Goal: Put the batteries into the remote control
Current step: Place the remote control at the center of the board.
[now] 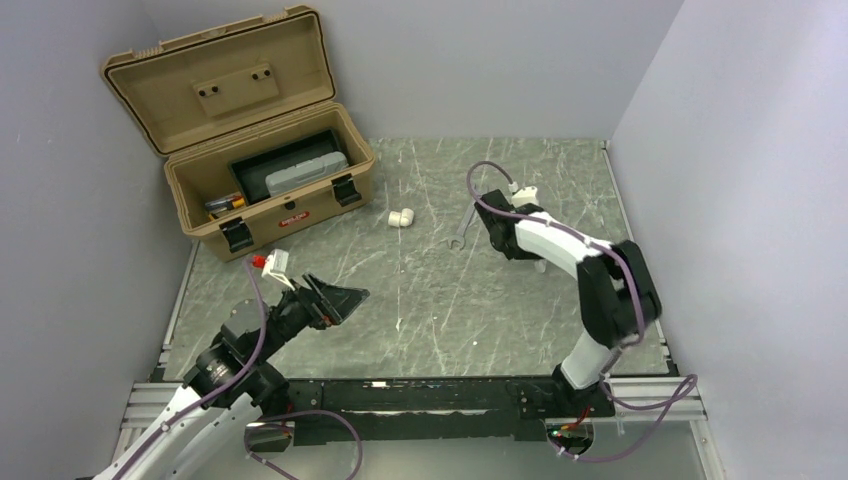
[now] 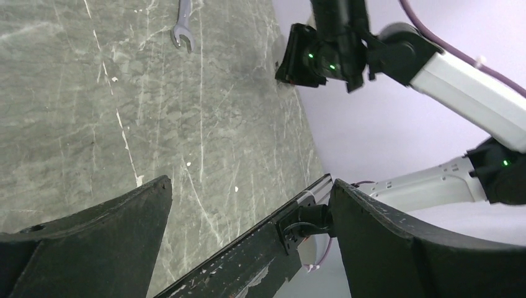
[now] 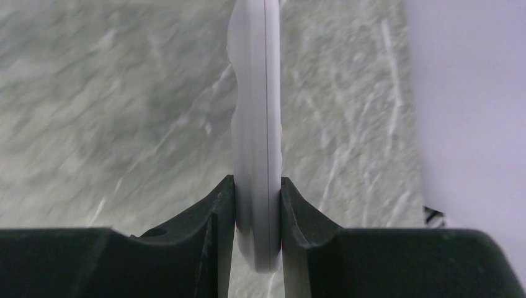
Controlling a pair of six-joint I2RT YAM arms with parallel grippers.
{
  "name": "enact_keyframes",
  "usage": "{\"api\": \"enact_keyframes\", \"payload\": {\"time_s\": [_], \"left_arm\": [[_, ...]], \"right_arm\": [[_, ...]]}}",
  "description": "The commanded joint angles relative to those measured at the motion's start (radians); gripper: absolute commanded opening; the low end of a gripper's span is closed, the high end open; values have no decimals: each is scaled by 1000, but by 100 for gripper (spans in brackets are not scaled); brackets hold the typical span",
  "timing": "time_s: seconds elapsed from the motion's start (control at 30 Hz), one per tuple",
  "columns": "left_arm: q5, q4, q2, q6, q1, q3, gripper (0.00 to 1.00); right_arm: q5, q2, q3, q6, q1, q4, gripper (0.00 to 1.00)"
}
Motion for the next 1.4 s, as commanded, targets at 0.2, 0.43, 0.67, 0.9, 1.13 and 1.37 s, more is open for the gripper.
{"api": "enact_keyframes", "payload": {"time_s": [0.2,0.43,0.67,0.9,1.13,1.37], "left_arm": [[-10,-58,-2,57,-3,69,99],[-10,-48,-11,47,-3,55,99],[-18,-40,-17,52,-3,64,99],[-23,-45,-20,53,-3,65,99],[-23,-38,-18,53,-4,59,99],[-33,-68,-16,58,-3,68,99]], "right_arm": [[183,239,82,-62,-106,-1,0],[153,266,73,-107,-117,26,0],[73,279,52,-145,-125,40,14],[49,289,43,-144,-125,44,49],[42,279,37,-138,-124,48,70],[-62,203,27,-158,-111,97,82]]}}
